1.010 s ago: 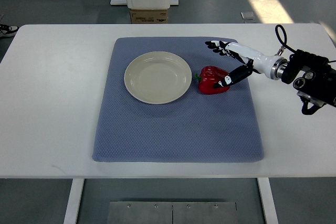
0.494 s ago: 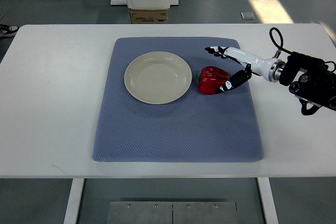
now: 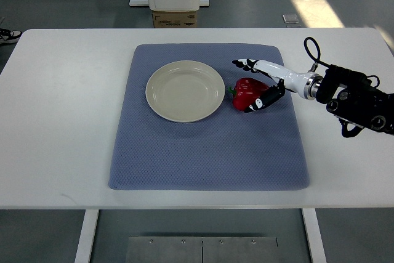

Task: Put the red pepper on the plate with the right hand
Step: 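Close the right hand fingers around the red bell pepper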

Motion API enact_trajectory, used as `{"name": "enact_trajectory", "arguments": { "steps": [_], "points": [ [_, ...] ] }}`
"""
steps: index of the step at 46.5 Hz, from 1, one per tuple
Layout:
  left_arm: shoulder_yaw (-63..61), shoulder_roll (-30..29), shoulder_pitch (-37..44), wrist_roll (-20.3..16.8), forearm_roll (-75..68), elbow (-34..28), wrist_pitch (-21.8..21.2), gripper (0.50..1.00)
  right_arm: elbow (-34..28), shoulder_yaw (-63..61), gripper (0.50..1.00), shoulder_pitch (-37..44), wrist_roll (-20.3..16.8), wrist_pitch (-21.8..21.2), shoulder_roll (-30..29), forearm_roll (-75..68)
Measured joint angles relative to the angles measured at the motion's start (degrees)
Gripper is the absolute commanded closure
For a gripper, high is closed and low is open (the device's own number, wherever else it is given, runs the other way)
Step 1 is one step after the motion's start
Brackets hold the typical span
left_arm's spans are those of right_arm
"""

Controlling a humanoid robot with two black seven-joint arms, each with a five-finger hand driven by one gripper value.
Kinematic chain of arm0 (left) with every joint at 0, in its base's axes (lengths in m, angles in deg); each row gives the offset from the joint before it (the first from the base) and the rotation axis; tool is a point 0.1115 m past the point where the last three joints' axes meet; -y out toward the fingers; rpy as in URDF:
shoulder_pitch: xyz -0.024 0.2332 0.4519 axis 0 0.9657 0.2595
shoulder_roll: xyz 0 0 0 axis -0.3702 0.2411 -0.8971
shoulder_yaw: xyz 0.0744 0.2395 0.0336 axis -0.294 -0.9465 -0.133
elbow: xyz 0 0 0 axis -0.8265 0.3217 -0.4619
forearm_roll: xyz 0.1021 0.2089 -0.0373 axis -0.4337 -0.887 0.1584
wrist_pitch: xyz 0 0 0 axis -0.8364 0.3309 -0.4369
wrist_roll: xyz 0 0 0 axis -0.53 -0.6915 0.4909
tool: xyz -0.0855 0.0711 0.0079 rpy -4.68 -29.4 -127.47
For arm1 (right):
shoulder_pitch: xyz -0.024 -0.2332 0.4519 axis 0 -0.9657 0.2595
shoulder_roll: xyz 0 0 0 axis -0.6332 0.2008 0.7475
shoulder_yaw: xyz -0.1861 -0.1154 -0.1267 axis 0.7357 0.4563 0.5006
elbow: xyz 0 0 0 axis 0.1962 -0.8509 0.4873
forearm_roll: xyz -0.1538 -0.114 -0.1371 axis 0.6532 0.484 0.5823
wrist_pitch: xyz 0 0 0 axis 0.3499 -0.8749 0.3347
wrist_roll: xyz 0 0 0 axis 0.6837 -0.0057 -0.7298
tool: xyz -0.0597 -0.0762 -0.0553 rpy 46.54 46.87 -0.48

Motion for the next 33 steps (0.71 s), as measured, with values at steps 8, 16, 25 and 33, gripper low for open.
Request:
{"name": "enact_trajectory", "arguments": {
  "steps": [8, 16, 25, 33],
  "points": [
    [0.0, 0.0, 0.0, 0.0, 0.0, 0.0, 0.0, 0.5, 0.2, 0.4, 0.567, -0.2, 0.0, 0.0, 0.0, 0.0],
    [0.0, 0.0, -0.1, 0.0, 0.0, 0.0, 0.0, 0.5, 0.4, 1.1, 0.58, -0.5, 0.1, 0.0, -0.3, 0.0],
    [0.0, 0.0, 0.0, 0.0, 0.0, 0.0, 0.0, 0.5, 0.4, 1.2, 0.718, -0.6, 0.1, 0.0, -0.3, 0.0],
    [0.0, 0.0, -0.1, 0.0, 0.0, 0.0, 0.0, 0.5, 1.3, 1.2, 0.804, -0.7, 0.1, 0.0, -0.4, 0.0]
  ]
}}
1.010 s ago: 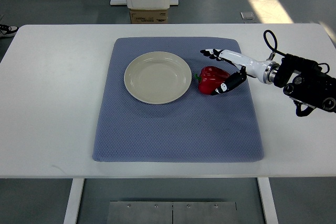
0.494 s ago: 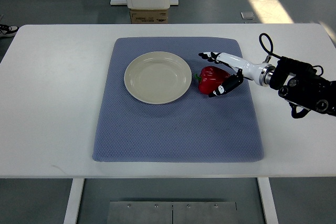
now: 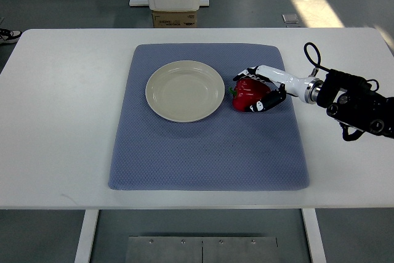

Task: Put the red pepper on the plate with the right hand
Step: 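Close the right hand fingers around the red bell pepper, then lift the pepper and carry it over the cream plate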

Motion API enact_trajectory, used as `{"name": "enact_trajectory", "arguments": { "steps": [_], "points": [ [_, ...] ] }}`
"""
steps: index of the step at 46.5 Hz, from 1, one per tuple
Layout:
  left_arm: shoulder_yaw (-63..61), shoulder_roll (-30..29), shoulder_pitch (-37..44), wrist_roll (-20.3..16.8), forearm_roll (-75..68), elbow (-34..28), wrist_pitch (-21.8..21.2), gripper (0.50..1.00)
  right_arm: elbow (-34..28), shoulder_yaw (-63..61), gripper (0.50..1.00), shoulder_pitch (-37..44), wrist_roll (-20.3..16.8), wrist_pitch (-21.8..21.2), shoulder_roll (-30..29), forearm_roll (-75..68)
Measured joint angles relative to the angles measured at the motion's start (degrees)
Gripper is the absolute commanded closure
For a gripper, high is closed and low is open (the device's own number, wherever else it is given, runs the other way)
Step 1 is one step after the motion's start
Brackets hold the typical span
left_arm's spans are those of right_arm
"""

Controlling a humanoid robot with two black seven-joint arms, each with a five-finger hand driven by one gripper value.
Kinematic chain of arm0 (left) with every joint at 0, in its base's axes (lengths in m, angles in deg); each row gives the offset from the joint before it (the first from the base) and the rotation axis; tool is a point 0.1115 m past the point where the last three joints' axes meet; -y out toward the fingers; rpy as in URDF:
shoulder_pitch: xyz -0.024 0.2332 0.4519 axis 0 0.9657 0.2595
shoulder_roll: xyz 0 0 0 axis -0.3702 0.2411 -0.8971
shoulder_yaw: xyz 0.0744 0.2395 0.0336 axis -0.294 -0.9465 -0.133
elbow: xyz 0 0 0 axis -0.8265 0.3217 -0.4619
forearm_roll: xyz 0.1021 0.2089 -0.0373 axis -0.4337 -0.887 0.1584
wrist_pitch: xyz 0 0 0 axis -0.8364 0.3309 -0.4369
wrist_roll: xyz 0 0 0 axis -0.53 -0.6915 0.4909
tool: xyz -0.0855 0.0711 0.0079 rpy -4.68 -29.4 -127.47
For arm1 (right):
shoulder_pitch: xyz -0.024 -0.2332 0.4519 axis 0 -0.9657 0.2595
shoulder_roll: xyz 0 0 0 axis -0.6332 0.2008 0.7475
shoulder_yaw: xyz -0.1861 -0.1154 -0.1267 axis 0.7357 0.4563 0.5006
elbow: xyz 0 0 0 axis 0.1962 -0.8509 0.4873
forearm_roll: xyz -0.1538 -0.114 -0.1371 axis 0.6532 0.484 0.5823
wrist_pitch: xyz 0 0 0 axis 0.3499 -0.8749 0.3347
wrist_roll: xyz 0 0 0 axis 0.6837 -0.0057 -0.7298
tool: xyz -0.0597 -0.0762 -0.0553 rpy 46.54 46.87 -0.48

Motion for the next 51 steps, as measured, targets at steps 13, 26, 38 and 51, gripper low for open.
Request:
{"name": "enact_trajectory", "arguments": {
  "steps": [13, 26, 38, 51],
  "points": [
    [0.0, 0.0, 0.0, 0.0, 0.0, 0.0, 0.0, 0.5, 0.7, 0.0, 1.0, -0.4, 0.0, 0.0, -0.4, 0.0],
    [0.0, 0.0, 0.0, 0.0, 0.0, 0.0, 0.0, 0.5, 0.8, -0.6, 1.0, 1.8, -0.6, -0.1, -0.2, -0.5],
    [0.0, 0.0, 0.0, 0.0, 0.0, 0.0, 0.0, 0.5, 1.8, -0.9, 1.0, 5.9, -1.6, -0.1, -1.6, -2.5],
    [0.0, 0.0, 0.0, 0.0, 0.0, 0.0, 0.0, 0.5, 3.4, -1.1, 1.0, 9.5, -3.1, -0.2, -6.5, -4.3]
  ]
}}
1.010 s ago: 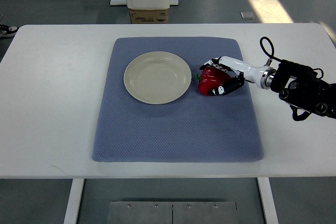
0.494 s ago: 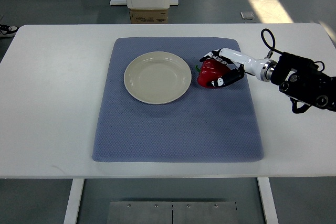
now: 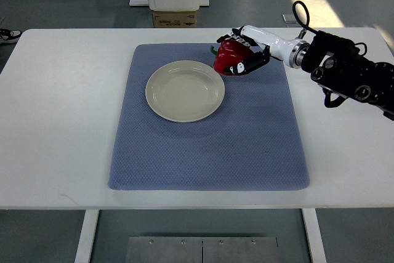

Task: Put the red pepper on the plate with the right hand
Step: 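Lift the pepper and carry it over the cream plate, then lower the pepper onto the plate and open the right hand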

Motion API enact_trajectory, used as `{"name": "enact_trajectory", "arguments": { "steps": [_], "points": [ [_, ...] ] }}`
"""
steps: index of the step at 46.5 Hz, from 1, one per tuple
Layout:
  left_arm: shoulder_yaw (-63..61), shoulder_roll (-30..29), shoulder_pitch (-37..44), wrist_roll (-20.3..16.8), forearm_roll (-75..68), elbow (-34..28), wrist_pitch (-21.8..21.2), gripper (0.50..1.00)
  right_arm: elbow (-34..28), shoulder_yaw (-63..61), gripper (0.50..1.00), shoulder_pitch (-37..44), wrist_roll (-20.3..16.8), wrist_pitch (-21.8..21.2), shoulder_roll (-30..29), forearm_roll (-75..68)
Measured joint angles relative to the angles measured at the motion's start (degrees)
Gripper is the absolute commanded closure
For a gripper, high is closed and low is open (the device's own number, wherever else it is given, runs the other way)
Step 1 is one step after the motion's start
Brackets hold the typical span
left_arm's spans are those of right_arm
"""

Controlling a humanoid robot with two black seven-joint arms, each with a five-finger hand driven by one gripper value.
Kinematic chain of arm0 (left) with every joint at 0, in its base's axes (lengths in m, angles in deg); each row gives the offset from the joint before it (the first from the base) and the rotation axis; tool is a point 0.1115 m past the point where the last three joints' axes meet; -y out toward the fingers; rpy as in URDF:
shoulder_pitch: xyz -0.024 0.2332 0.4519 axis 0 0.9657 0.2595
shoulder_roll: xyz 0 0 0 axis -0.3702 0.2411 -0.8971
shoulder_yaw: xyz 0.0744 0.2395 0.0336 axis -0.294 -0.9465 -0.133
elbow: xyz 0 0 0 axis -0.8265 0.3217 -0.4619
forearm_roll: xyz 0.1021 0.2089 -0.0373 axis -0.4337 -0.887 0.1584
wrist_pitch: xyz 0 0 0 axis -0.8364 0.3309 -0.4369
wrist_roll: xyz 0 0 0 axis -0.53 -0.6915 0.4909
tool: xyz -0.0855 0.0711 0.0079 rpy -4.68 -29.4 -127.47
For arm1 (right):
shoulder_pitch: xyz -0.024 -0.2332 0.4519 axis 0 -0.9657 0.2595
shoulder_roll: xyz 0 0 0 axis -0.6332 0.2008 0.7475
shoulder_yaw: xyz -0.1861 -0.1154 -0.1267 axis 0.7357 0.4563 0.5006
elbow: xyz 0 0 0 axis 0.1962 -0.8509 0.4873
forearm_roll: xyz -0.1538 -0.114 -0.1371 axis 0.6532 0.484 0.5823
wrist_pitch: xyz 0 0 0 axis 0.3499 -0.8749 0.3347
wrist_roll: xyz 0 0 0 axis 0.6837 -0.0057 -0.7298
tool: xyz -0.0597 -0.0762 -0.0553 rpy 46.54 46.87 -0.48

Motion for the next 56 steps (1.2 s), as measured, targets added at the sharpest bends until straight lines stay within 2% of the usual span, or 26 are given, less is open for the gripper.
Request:
{"name": "enact_trajectory", "arguments": {
  "steps": [20, 56],
  "points": [
    [0.0, 0.0, 0.0, 0.0, 0.0, 0.0, 0.0, 0.5, 4.6, 0.1, 1.0, 3.3, -1.9, 0.0, -11.6, -1.5],
    [0.0, 0.0, 0.0, 0.0, 0.0, 0.0, 0.0, 0.5, 4.3, 0.1, 1.0, -3.4, -0.2, 0.1, -11.9, -1.8]
  ]
}}
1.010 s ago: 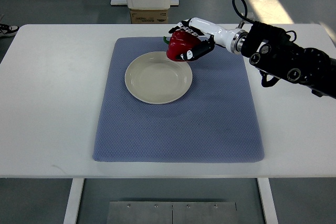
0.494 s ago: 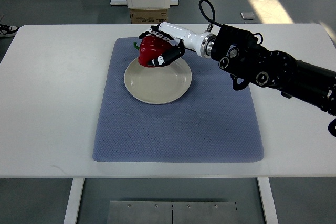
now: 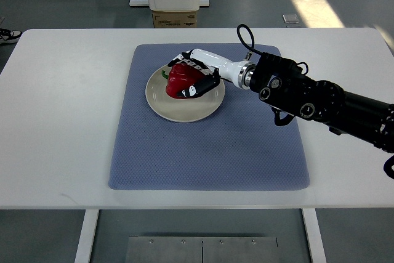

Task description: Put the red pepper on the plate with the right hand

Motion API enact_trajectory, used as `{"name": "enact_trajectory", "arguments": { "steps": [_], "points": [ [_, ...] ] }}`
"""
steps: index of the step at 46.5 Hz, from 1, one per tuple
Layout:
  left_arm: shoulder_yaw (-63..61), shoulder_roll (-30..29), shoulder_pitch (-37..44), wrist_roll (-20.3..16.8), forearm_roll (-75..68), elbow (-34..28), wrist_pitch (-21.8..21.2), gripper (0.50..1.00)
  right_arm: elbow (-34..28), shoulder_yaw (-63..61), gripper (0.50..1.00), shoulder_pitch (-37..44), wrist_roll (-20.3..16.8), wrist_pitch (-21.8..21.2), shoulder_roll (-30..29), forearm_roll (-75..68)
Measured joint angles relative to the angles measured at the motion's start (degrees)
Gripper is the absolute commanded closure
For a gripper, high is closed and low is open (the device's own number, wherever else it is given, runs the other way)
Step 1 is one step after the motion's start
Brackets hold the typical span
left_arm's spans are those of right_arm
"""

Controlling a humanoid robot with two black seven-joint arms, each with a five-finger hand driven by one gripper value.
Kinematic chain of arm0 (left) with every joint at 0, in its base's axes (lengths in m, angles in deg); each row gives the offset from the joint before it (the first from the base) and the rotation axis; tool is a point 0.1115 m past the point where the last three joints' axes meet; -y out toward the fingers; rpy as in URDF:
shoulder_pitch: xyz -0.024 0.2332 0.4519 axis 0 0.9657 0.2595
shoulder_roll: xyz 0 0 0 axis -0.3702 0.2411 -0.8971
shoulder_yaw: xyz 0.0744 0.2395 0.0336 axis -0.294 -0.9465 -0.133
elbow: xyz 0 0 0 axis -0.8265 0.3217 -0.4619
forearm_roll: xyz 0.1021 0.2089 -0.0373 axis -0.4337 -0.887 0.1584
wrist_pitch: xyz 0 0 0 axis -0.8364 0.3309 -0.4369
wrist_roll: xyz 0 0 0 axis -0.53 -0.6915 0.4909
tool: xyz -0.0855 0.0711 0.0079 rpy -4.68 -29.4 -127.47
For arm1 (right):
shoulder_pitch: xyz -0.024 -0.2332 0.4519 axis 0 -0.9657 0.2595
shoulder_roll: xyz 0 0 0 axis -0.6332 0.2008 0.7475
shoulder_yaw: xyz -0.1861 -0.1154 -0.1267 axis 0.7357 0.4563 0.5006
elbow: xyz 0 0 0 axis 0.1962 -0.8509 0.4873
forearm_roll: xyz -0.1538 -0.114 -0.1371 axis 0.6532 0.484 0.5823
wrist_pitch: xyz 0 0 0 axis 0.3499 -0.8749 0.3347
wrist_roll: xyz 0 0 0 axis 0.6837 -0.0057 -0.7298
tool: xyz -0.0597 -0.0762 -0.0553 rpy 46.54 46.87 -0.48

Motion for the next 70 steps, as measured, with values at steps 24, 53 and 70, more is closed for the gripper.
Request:
{"name": "enact_trajectory", "arguments": {
  "steps": [24, 53, 70],
  "points": [
    [0.0, 0.0, 0.0, 0.0, 0.0, 0.0, 0.0, 0.5, 0.5, 0.0, 0.929, -1.1, -1.3, 0.3, 0.0, 0.0],
    [0.0, 0.0, 0.0, 0.0, 0.0, 0.0, 0.0, 0.5, 1.1, 0.2, 0.519, -2.2, -1.4, 3.2, 0.0, 0.0],
    [0.0, 0.0, 0.0, 0.0, 0.0, 0.0, 0.0, 0.5, 1.4, -0.4, 0.511, -1.2, -1.4, 3.2, 0.0, 0.0]
  ]
}}
